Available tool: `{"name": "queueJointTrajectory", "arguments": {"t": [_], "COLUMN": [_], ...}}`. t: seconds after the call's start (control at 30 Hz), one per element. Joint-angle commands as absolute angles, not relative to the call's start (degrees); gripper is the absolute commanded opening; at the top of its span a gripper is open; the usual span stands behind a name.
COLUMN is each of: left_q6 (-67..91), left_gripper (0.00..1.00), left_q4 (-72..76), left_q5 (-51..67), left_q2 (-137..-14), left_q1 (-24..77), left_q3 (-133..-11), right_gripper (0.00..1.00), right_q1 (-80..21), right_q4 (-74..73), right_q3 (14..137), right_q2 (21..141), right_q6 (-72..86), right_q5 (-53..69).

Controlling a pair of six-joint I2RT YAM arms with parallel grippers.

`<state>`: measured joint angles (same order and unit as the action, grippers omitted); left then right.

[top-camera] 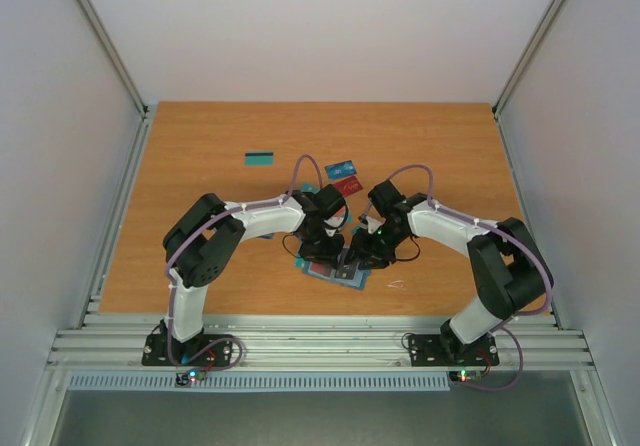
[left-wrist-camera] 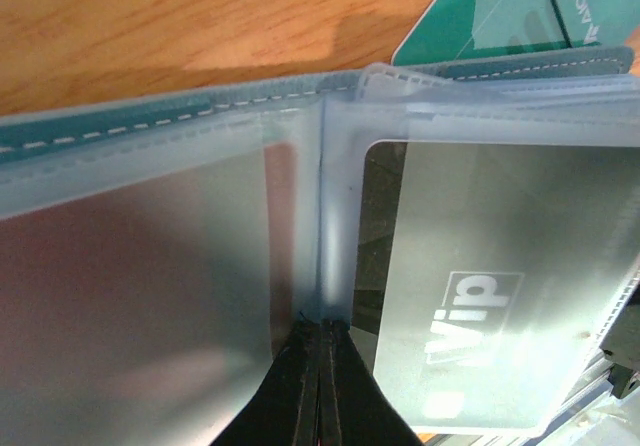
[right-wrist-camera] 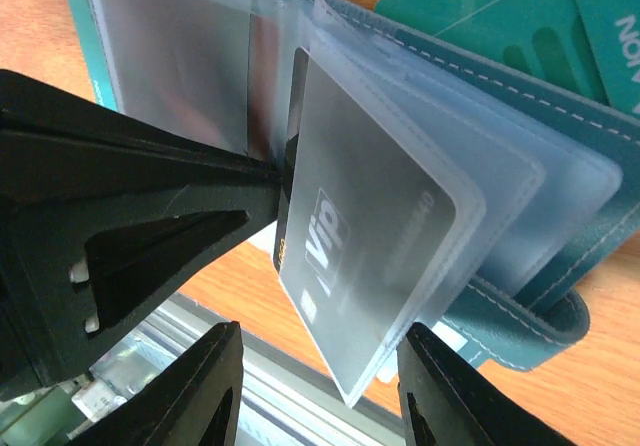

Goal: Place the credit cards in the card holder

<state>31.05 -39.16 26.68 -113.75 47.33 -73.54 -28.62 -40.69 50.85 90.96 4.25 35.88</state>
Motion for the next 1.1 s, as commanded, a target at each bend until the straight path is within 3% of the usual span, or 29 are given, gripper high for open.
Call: {"name": "queueJointTrajectory", "arguments": {"t": [0.0, 0.43, 0.9, 1.07], "left_q6": [30.9, 31.9, 34.2, 34.9], "left_gripper": [0.0, 0.0, 0.0, 0.0], "left_q4": [-38.5, -39.3, -46.5, -50.1], "left_q5": [25.9, 25.8, 19.9, 15.8], "left_q2": [-116.0, -112.6, -93.9, -85.7], "left_q1": [47.8, 47.7, 45.0, 43.1], "left_q3": [-73.7, -73.7, -68.8, -65.5], "right_gripper": [0.45, 0.44, 0.45, 0.45], "right_q1": [-29.0, -29.0, -29.2, -32.1], "right_q4": [-39.3, -36.8, -38.5, -40.8], "right_q3": [51.3, 52.2, 57.3, 66.0], "right_q2": [92.1, 93.1, 96.5, 101.8], "right_q6": [4.6, 5.7, 6.4, 7.5], "right_q5": [36.9, 40.8, 43.2, 44.2]}}
